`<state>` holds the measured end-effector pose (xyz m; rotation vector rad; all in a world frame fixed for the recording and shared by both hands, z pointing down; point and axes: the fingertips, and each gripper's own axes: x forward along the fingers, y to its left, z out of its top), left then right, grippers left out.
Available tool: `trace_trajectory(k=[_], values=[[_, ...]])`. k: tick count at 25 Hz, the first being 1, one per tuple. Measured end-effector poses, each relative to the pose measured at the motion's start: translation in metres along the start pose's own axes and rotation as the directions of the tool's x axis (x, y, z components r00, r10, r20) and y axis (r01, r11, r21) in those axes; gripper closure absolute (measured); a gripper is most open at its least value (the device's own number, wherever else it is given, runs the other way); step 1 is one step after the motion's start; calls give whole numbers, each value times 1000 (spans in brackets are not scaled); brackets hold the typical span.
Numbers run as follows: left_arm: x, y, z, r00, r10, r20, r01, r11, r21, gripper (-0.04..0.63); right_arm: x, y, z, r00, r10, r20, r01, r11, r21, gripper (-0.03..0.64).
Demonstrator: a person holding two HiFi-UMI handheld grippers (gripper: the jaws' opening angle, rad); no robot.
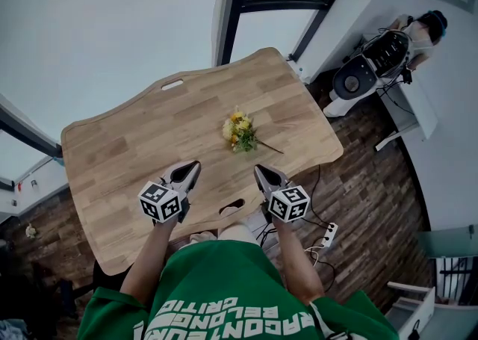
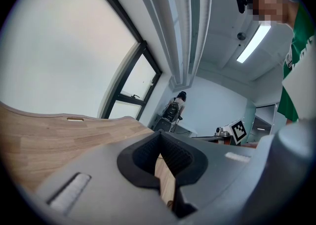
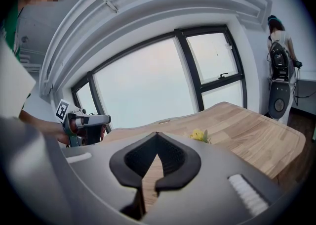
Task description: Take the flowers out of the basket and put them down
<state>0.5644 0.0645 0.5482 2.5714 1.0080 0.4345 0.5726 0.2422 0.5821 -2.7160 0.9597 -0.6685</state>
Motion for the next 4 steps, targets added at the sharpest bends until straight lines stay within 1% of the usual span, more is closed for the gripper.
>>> trace_trajectory(k=[4], values=[[-2, 2, -1, 1000, 2, -2, -2, 1000, -1, 577, 2, 1, -4, 1000, -5, -4, 5, 1000, 6, 611]])
